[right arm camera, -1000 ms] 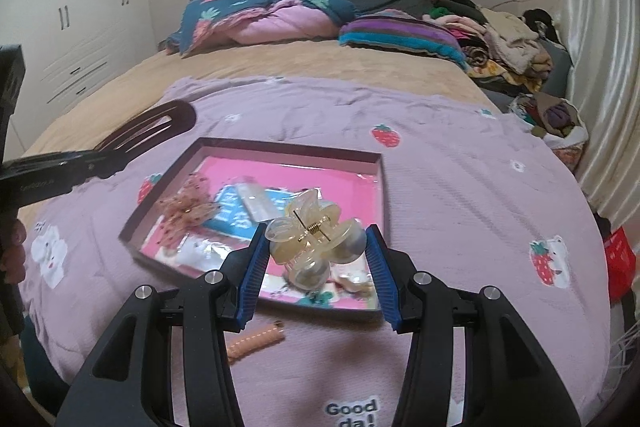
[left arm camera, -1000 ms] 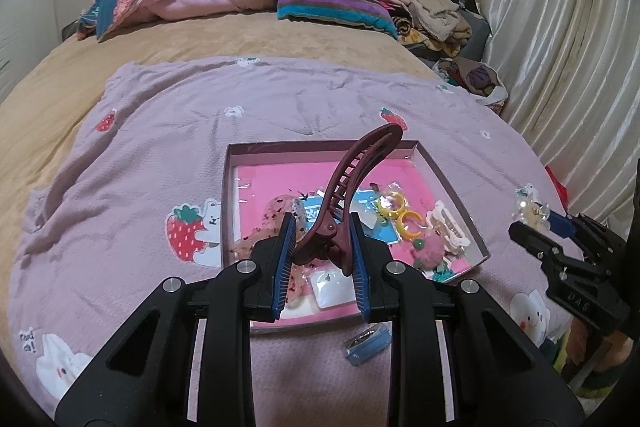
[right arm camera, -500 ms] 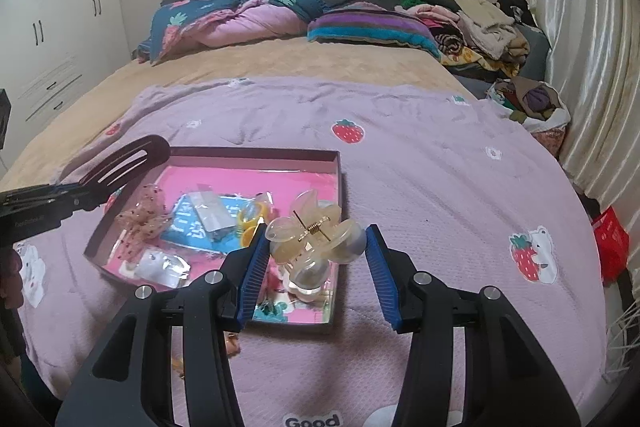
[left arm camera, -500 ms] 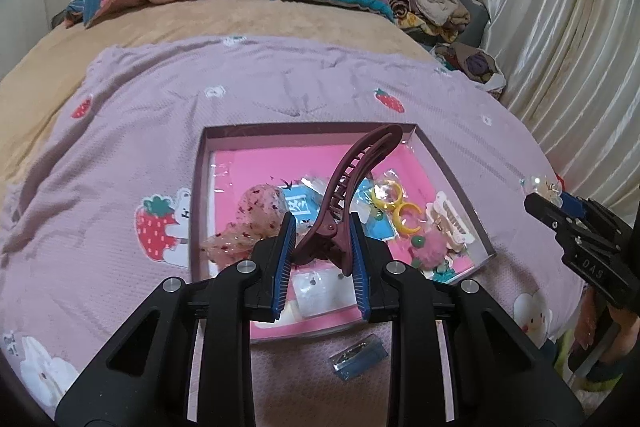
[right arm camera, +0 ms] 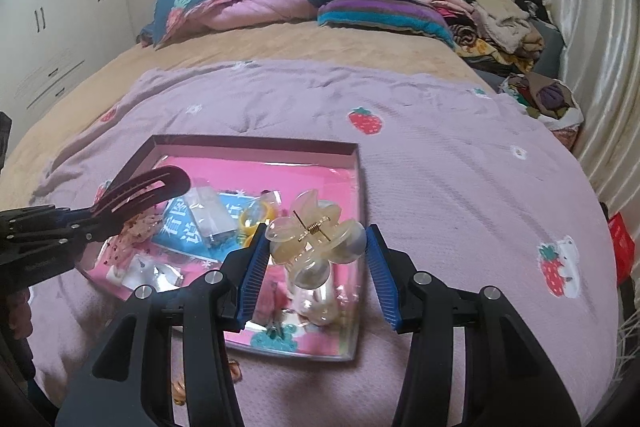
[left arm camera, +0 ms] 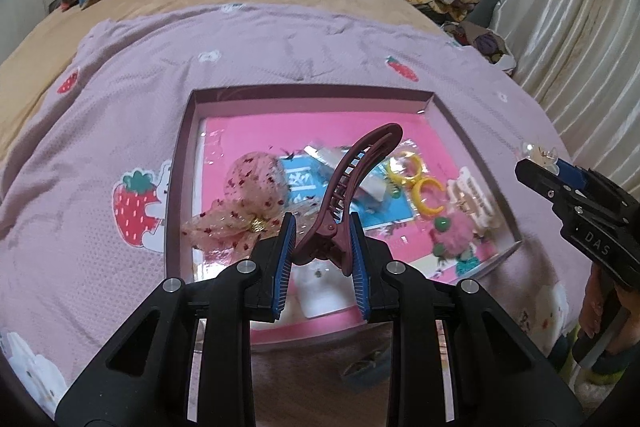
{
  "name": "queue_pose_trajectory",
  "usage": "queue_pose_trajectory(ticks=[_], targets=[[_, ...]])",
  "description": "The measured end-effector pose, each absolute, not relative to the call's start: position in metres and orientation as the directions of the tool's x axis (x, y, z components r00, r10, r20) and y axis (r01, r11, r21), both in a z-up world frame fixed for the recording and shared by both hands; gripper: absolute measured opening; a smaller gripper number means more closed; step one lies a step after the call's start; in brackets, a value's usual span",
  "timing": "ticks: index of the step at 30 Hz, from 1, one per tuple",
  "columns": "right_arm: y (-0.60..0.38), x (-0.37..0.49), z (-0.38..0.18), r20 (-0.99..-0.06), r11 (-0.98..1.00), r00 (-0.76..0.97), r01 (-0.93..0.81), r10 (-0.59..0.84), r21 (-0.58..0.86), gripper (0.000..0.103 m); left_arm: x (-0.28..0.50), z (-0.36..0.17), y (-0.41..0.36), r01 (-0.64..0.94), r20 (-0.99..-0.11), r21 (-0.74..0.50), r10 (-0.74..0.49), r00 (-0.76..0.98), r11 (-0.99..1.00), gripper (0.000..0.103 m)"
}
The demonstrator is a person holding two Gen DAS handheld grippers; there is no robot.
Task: Organize jewelry
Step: 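Release the pearl flower clip into the tray while the left tool releases the maroon claw clip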
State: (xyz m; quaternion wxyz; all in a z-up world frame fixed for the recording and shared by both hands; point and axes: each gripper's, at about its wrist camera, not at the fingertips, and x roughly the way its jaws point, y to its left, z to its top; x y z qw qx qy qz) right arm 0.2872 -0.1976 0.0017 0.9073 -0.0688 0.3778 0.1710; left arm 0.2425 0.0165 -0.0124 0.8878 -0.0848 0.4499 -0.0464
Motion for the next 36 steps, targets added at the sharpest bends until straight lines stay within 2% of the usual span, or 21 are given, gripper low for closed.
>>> queue_pose_trajectory(ticks=[12,26,30,33,36], targets=[[-0.148,0.294,-0.026,-0.756,0.885,0.575,-0.465,0.313,0.013,0.047,0.244,-0.030,0.038,-0.066,-0.813,-0.184,-0.114,0.570,0.981,0.018],[-0.132,0.300,-0.049,-0.789,0.896,0.534,-0.443,0.303,0.044,0.048,0.241,-0.034,0.045,-0.075,-0.813,-0.201,-0.124,0.568,0.977,0.018],[-0.138,0.291,-0.041,-0.768,0.899,0.556,-0.435,0.317,0.056,0.066,0.239,-0.033,0.045,-0.076,-0.814,-0.201,-0.123,0.568,0.977,0.018],[-0.145,0.285,-0.033,-0.760,0.903,0.570,-0.427,0.312,0.051,0.069,0.237,-0.031,0.045,-0.075,-0.812,-0.198,-0.121,0.572,0.977,0.018],[-0.157,0.280,-0.025,-0.748,0.912,0.583,-0.404,0.315,0.070,0.079,0.235,-0.025,0.043,-0.070,-0.806,-0.197,-0.121,0.580,0.978,0.019]])
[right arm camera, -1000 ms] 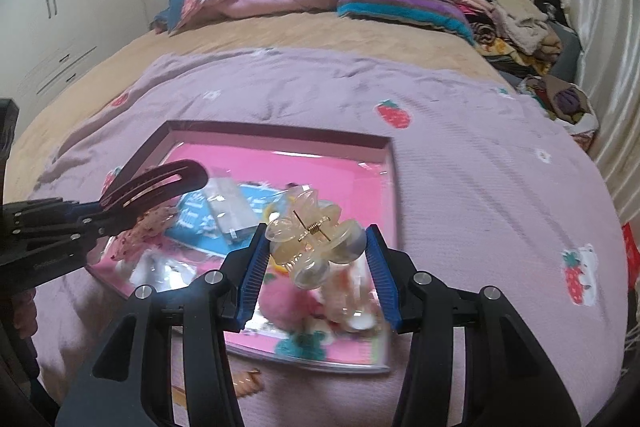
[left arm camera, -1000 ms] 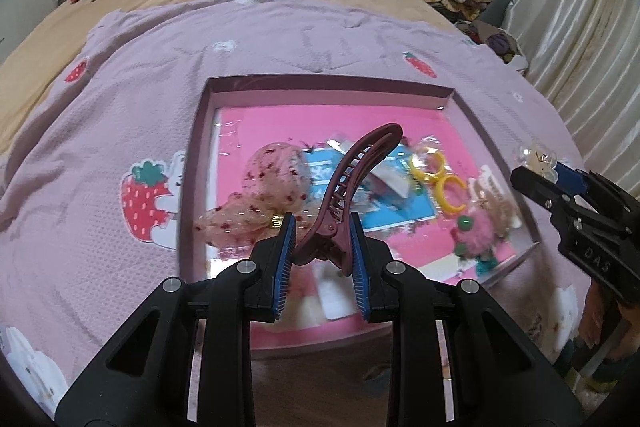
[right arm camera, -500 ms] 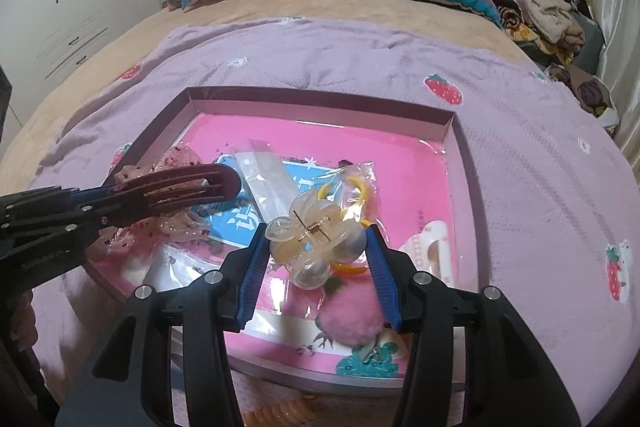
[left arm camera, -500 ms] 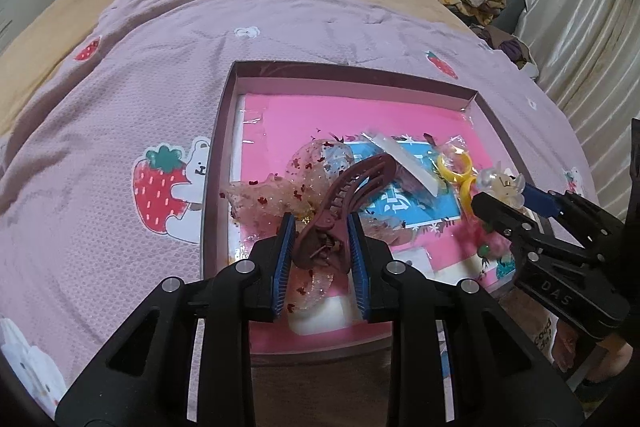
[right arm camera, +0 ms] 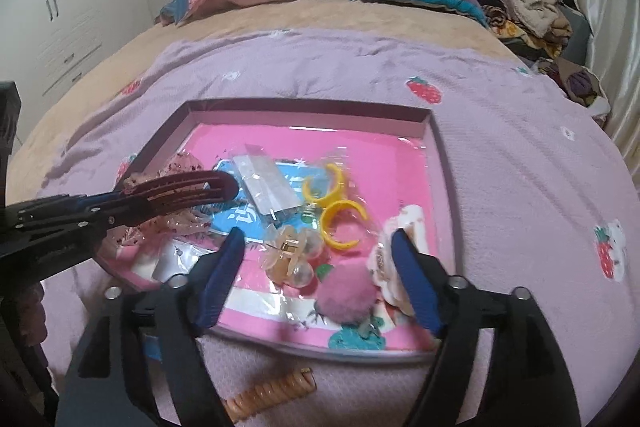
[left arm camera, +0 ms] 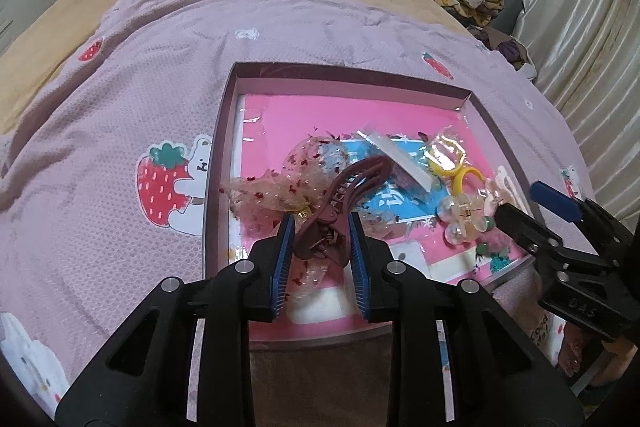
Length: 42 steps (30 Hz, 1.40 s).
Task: Organize jewelry
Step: 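Release the pearl flower clip into the tray while the left tool releases the maroon claw clip, then withdraw both open tools from the tray toward the blue box and spiral tie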
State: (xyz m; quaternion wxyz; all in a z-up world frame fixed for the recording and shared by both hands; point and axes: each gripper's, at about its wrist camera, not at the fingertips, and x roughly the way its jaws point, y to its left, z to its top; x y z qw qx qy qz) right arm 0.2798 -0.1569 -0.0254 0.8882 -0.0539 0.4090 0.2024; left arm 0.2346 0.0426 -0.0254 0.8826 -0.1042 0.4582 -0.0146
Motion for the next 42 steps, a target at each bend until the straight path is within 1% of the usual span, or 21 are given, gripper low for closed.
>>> queue_pose_trajectory(ticks=[3,4,7,12,18,20,21,25,26,29,33,42], targets=[[-0.167,0.276,-0.018,-0.738,0.920,0.598,-0.383,0.313,0.080,0.083,0.232,-0.019,0.040,-0.066,-0.799,-0.197,-0.121,0.589,0.978,0.023],[-0.171,0.274,-0.015,-0.737,0.922,0.601,-0.378,0.309,0.079,0.083,0.230,-0.016,0.039,-0.065,-0.796,-0.196,-0.120,0.593,0.978,0.027],[-0.181,0.268,-0.006,-0.726,0.928,0.618,-0.364,0.301,0.075,0.084,0.226,-0.007,0.038,-0.062,-0.785,-0.200,-0.122,0.607,0.978,0.029],[-0.199,0.255,0.010,-0.701,0.938,0.649,-0.335,0.297,0.088,0.088,0.217,0.012,0.034,-0.054,-0.762,-0.203,-0.123,0.636,0.978,0.038],[-0.219,0.236,0.035,-0.659,0.945,0.690,-0.313,0.299,0.101,0.090,0.201,0.039,0.029,-0.042,-0.722,-0.207,-0.124,0.681,0.977,0.057],[-0.224,0.230,0.041,-0.648,0.946,0.701,-0.307,0.298,0.102,0.091,0.196,0.045,0.027,-0.039,-0.711,-0.212,-0.127,0.691,0.976,0.068],[-0.227,0.227,0.044,-0.641,0.947,0.708,-0.303,0.296,0.103,0.093,0.192,0.049,0.027,-0.038,-0.704,-0.214,-0.128,0.698,0.976,0.069],[-0.236,0.214,0.055,-0.619,0.951,0.730,-0.292,0.291,0.102,0.096,0.180,0.062,0.025,-0.042,-0.681,-0.213,-0.118,0.723,0.976,0.086],[-0.238,0.211,0.057,-0.614,0.951,0.734,-0.291,0.290,0.101,0.096,0.178,0.064,0.025,-0.042,-0.677,-0.217,-0.119,0.726,0.975,0.089],[-0.242,0.202,0.062,-0.602,0.952,0.744,-0.288,0.288,0.100,0.096,0.171,0.069,0.025,-0.047,-0.669,-0.217,-0.113,0.735,0.975,0.093],[-0.247,0.193,0.066,-0.593,0.953,0.752,-0.287,0.289,0.100,0.096,0.162,0.073,0.026,-0.050,-0.662,-0.212,-0.105,0.742,0.976,0.093],[-0.244,0.178,0.066,-0.591,0.949,0.752,-0.305,0.293,0.083,0.096,0.144,0.067,0.029,-0.073,-0.674,-0.200,-0.084,0.734,0.977,0.093]])
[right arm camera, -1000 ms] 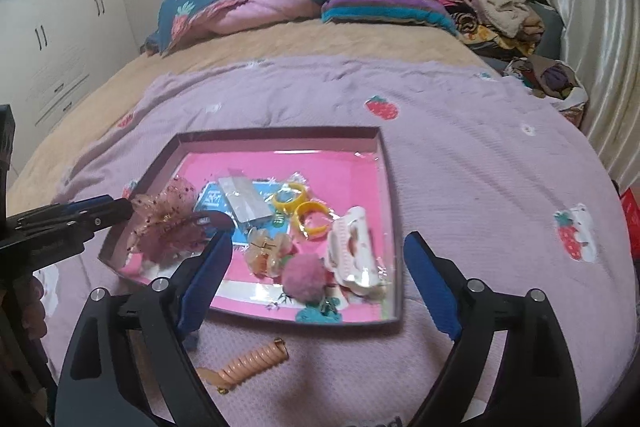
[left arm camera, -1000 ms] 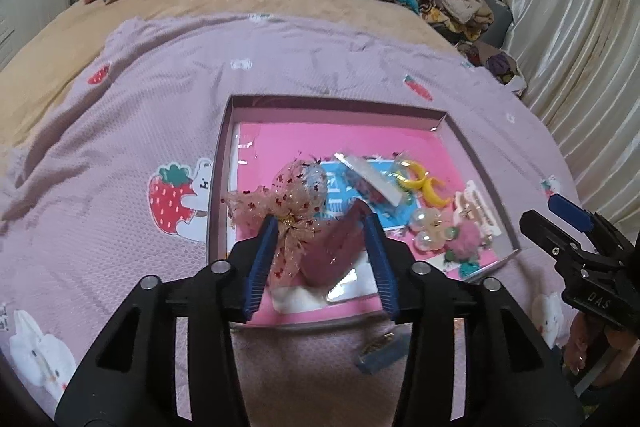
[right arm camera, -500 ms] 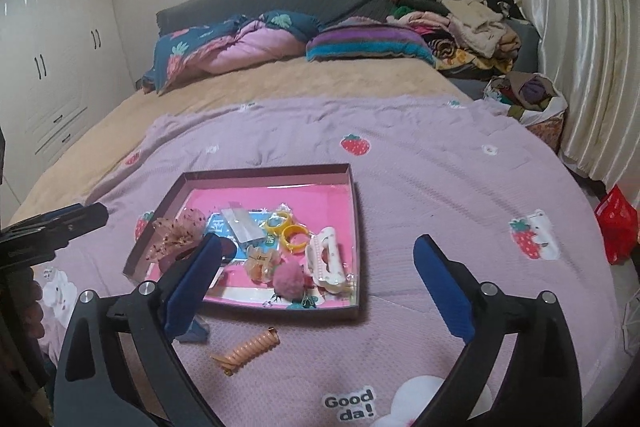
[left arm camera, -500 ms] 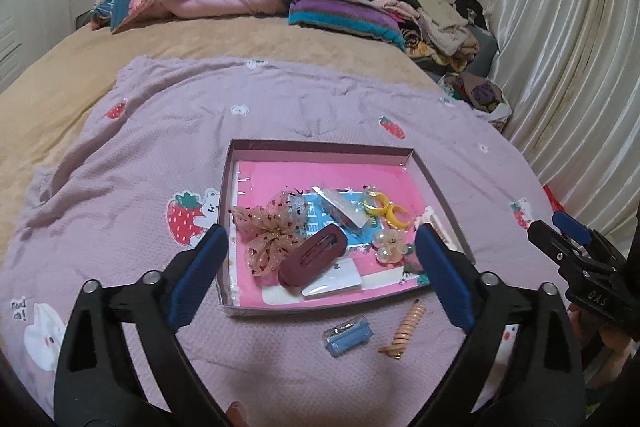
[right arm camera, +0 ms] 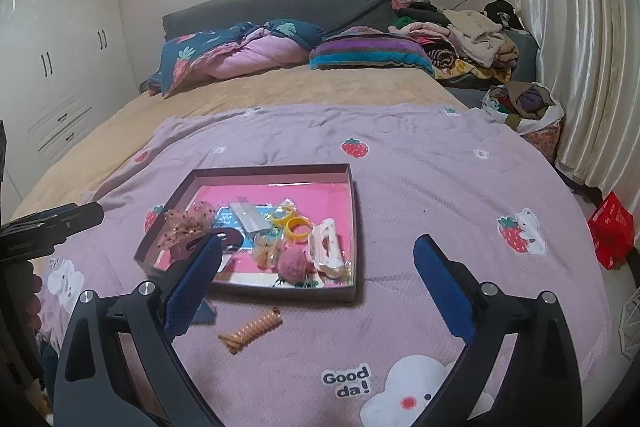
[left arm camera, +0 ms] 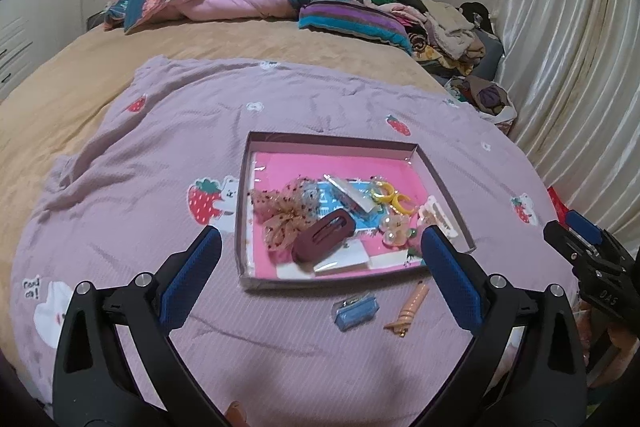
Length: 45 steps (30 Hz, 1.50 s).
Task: Organize jewelry
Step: 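Withdraw both open tools from the tray toward the blue box and spiral tie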
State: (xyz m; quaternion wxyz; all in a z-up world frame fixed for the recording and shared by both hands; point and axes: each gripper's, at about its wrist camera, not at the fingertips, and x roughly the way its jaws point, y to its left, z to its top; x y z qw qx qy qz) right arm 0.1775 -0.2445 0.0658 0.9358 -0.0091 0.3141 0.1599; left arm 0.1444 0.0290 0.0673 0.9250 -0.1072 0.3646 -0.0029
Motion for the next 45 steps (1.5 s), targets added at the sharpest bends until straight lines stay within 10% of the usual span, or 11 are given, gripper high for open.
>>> queue_pose_trajectory(ticks=[33,45], targets=[[-0.212,0.164,-0.031,-0.727,0.925,0.622,-0.377,0.292,0.049,0.089,0.125,-0.017,0.009,-0.052,-0.788,-0.114,-0.058,0.613,0.992,0.093],[-0.218,0.170,-0.047,-0.751,0.937,0.606,-0.346,0.263,0.050,0.086,0.160,-0.052,-0.016,-0.021,-0.824,-0.219,-0.174,0.540,0.975,0.074]])
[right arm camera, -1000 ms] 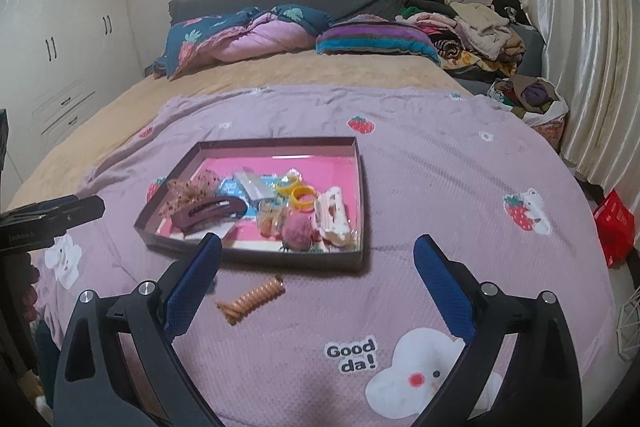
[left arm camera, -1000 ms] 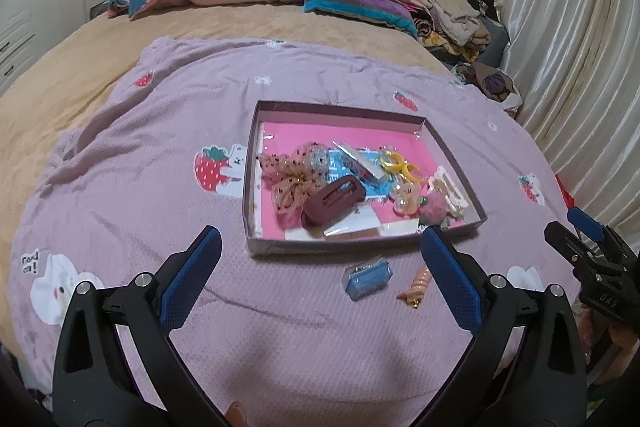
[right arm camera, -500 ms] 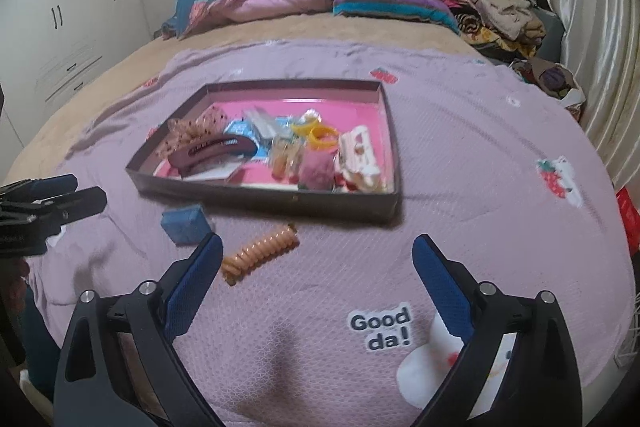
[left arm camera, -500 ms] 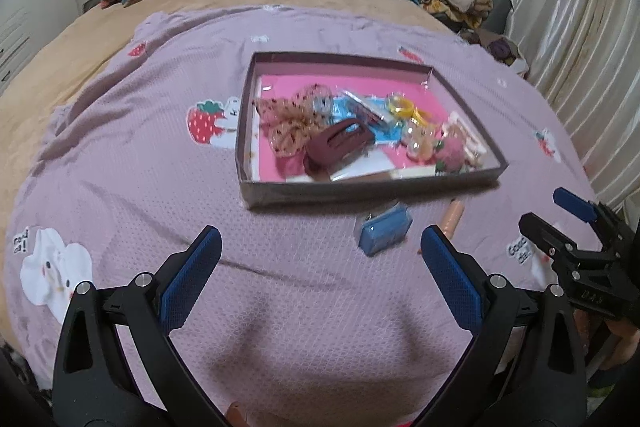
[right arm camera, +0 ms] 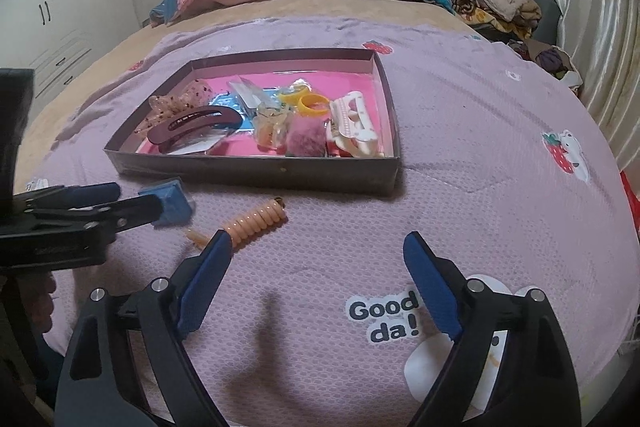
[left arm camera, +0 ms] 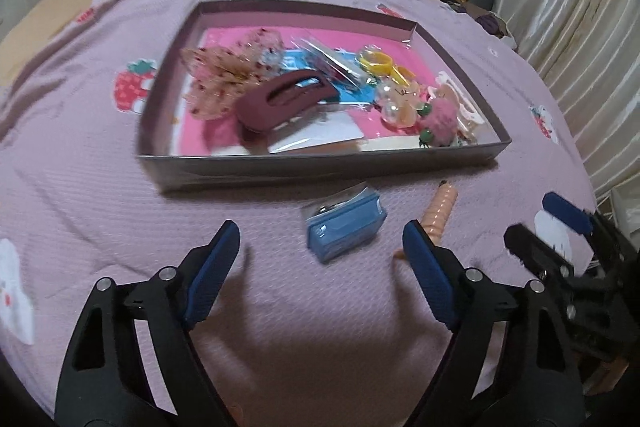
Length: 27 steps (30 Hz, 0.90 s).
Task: Organize jewelry
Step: 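Withdraw both open tools from the tray toward the blue box and spiral tie, then grasp the peach spiral hair tie with the right tool while the left tool grasps the blue box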
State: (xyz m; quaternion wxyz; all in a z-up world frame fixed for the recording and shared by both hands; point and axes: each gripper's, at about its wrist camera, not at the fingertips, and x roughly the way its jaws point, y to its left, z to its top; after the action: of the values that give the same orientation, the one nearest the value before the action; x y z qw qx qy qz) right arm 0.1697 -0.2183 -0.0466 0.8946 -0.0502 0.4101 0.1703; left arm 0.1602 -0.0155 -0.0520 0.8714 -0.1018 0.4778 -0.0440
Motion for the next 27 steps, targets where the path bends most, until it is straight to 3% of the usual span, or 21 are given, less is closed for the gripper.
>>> queue_pose_trajectory(ticks=[3,8,12,21,27], targets=[[-0.218,0.171,-0.049,-0.758,0.937,0.597,-0.345,0.264,0.055,0.086,0.168,-0.061,-0.018,-0.029,-0.832,-0.250,-0.199,0.518,0.968,0.067],[-0.213,0.173,-0.057,-0.771,0.933,0.573,-0.351,0.278,0.076,0.086,0.175,-0.071,-0.015,-0.046,-0.838,-0.278,-0.219,0.500,0.959,0.039],[-0.201,0.177,-0.063,-0.780,0.925,0.550,-0.369,0.297,0.093,0.086,0.174,-0.070,-0.008,-0.047,-0.837,-0.288,-0.228,0.498,0.956,0.039],[-0.170,0.197,-0.079,-0.807,0.897,0.445,-0.383,0.389,0.221,0.061,0.162,-0.063,0.017,-0.083,-0.836,-0.271,-0.192,0.514,0.959,0.039],[-0.154,0.204,-0.083,-0.814,0.897,0.426,-0.370,0.394,0.240,0.060,0.153,-0.058,0.034,-0.102,-0.829,-0.277,-0.184,0.528,0.955,0.039]])
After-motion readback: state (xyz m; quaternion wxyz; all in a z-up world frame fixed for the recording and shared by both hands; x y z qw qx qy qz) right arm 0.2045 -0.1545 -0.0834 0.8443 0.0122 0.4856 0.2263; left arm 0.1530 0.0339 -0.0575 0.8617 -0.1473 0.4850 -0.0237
